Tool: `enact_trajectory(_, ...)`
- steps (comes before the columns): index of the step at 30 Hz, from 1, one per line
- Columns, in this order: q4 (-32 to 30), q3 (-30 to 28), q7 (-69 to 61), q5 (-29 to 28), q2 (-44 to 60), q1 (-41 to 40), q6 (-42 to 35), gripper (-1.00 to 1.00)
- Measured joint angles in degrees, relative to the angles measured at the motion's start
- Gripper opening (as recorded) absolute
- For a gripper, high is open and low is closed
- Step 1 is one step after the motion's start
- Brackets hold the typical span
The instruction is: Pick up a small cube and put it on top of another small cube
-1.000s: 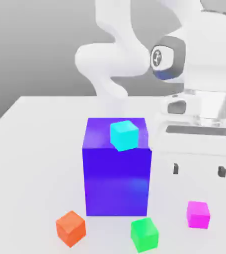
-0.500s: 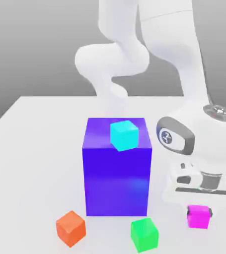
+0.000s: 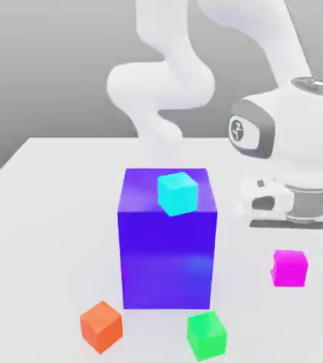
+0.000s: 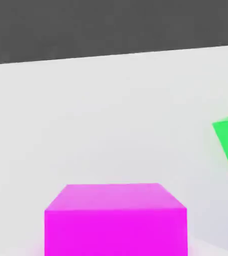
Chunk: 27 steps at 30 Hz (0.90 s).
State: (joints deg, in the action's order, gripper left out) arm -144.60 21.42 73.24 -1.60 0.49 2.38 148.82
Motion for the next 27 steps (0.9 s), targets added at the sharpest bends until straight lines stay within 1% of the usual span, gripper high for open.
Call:
enact_trajectory(5,0.70,-1.82,-8.79,4.06,-7.41,-0.20,-5.64,-1.00)
enact_trajectory(11,1.20,-4.17,-17.19,6.15,-14.46,0.36,-11.12,-1.00)
enact_trajectory(19,1.25,-5.91,-26.30,6.35,-20.00,1.52,-15.34,-1.00)
enact_trajectory(27,0.75,-6.31,-34.77,5.00,-20.09,2.48,-15.40,-1.00)
